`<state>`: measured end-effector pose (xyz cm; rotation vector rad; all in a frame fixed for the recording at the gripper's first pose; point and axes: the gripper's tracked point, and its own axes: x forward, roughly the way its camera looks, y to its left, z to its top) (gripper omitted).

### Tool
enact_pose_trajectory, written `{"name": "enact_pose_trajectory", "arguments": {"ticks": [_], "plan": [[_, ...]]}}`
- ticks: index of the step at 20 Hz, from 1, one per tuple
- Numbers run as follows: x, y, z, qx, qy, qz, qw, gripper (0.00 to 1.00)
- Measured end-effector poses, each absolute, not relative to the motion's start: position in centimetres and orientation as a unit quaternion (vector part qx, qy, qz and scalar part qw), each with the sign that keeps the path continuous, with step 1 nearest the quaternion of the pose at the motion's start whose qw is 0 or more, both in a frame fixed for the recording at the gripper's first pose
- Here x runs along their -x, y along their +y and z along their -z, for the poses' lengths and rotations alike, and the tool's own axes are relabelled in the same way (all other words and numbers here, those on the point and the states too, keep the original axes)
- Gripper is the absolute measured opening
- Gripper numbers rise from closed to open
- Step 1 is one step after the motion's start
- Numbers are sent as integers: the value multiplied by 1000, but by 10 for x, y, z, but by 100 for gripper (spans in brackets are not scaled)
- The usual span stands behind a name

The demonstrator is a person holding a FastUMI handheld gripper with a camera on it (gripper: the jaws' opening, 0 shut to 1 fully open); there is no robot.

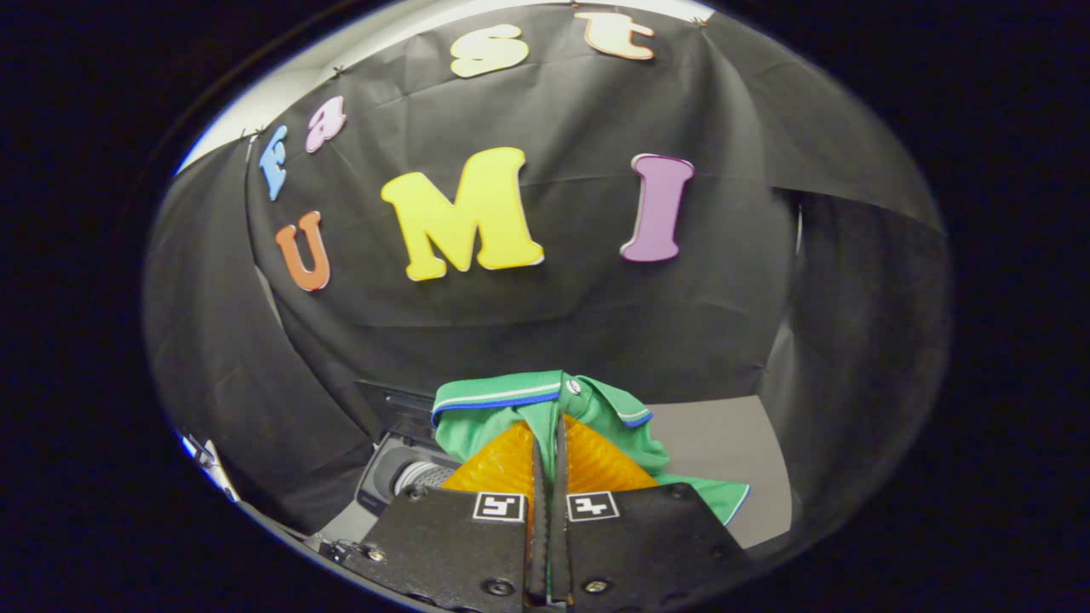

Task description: Put the clothes into the washing machine and then close the washing machine lid.

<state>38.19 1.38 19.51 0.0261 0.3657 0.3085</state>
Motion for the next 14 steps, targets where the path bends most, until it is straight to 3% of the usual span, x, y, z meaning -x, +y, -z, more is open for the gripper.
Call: {"name": "enact_pose_trajectory", "arguments": {"ticks": [14], "plan": [[-376,234,-181,33,200,-322,925,5]]}}
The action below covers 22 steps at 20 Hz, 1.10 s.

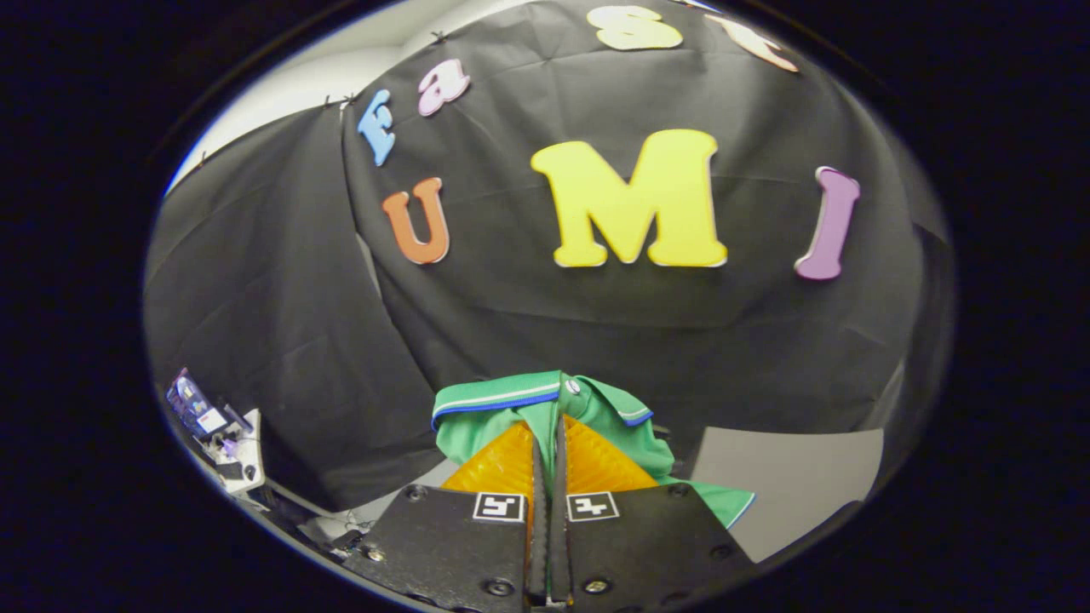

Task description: Put the clothes into the washing machine and then close the washing machine lid.

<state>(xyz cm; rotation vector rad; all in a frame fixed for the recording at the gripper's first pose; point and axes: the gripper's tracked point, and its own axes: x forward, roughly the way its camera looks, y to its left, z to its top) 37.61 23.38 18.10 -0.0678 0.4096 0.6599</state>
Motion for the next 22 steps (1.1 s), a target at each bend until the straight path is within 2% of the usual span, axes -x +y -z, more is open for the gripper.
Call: {"name": "enact_pose_trajectory", "arguments": {"ticks": [5,11,15,22], "plan": [[-371,301,-166,51,208,-364,907,5],[-382,346,-126,60,236,-382,891,5],[-392,359,-82,69,259,-372,889,5],[-434,355,26,79,311,-316,893,5]]}}
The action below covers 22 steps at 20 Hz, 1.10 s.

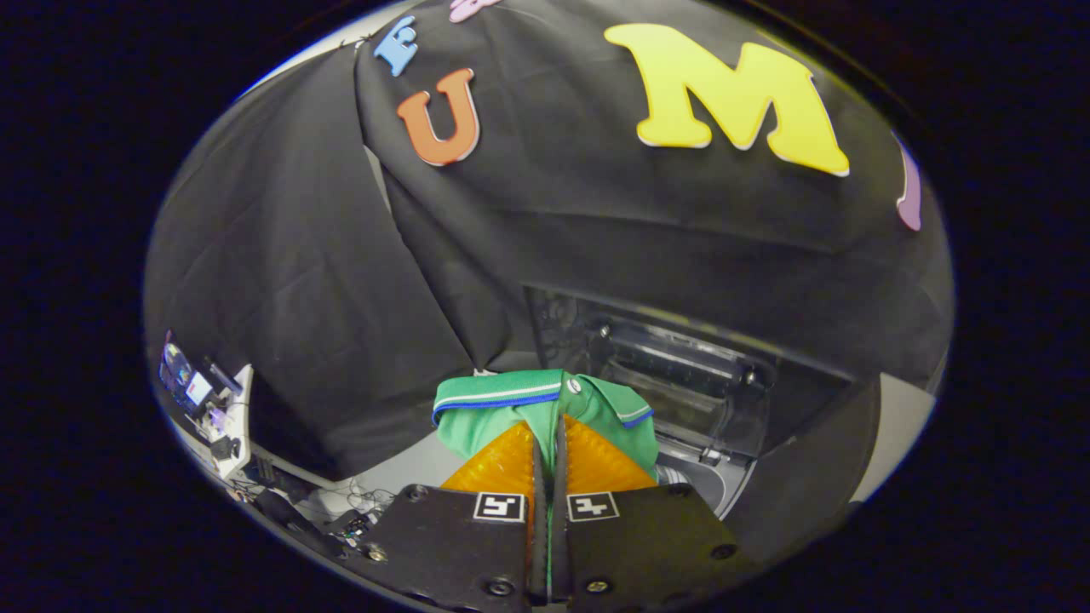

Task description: Put the clothes into the washing machine and then close the washing machine lid.

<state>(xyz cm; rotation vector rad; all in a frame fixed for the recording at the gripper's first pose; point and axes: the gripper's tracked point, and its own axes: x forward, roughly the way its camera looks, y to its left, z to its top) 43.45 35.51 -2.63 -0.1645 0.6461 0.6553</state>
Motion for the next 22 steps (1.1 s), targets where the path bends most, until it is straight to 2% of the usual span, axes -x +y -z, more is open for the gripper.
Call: {"name": "enact_pose_trajectory", "arguments": {"ticks": [10,14,22], "plan": [[-479,330,169,76,388,-212,894,5],[-484,320,201,76,411,-177,891,5],[-480,321,220,104,432,-173,879,5]]}}
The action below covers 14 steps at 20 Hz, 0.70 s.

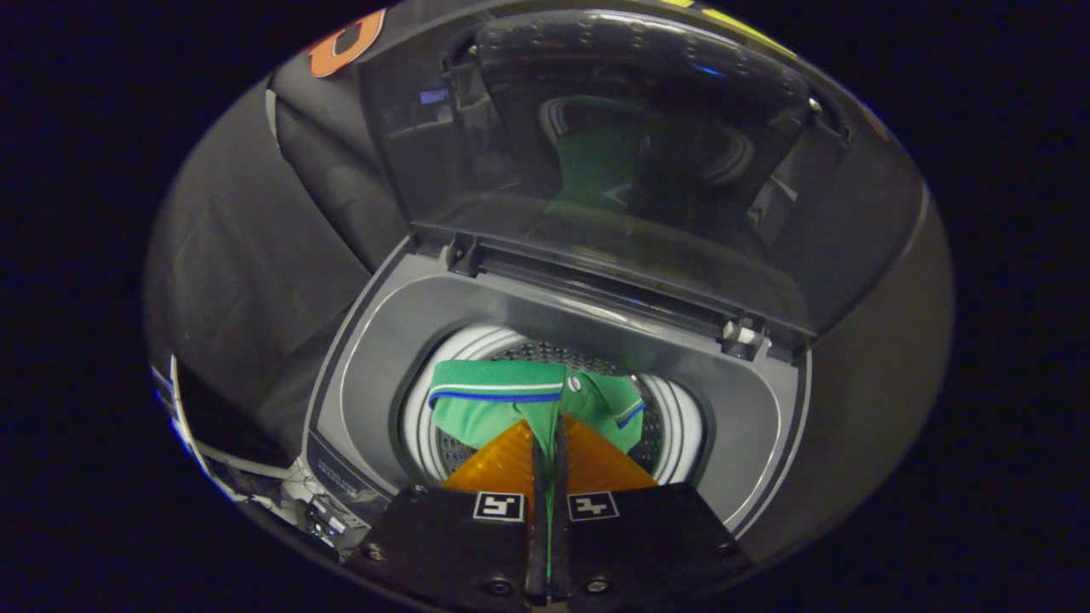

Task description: Put the clothes into the washing machine and then close the washing machine lid.

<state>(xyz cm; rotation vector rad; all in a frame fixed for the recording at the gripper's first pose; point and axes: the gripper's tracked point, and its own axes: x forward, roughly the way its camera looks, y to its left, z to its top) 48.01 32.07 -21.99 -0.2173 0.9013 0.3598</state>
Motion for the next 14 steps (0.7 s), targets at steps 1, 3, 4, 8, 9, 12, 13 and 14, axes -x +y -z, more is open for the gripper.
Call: {"name": "enact_pose_trajectory", "arguments": {"ticks": [1,3,4,8,9,12,13,14], "plan": [[-481,321,221,105,432,-173,879,5],[-481,321,220,108,430,-174,879,5],[-481,321,219,109,430,-174,879,5],[-481,321,220,107,431,-172,879,5],[-481,320,220,107,431,-171,879,5],[-481,321,218,107,429,-170,881,5],[-481,321,219,107,432,-174,879,5],[-480,322,222,103,439,-177,875,6]]}}
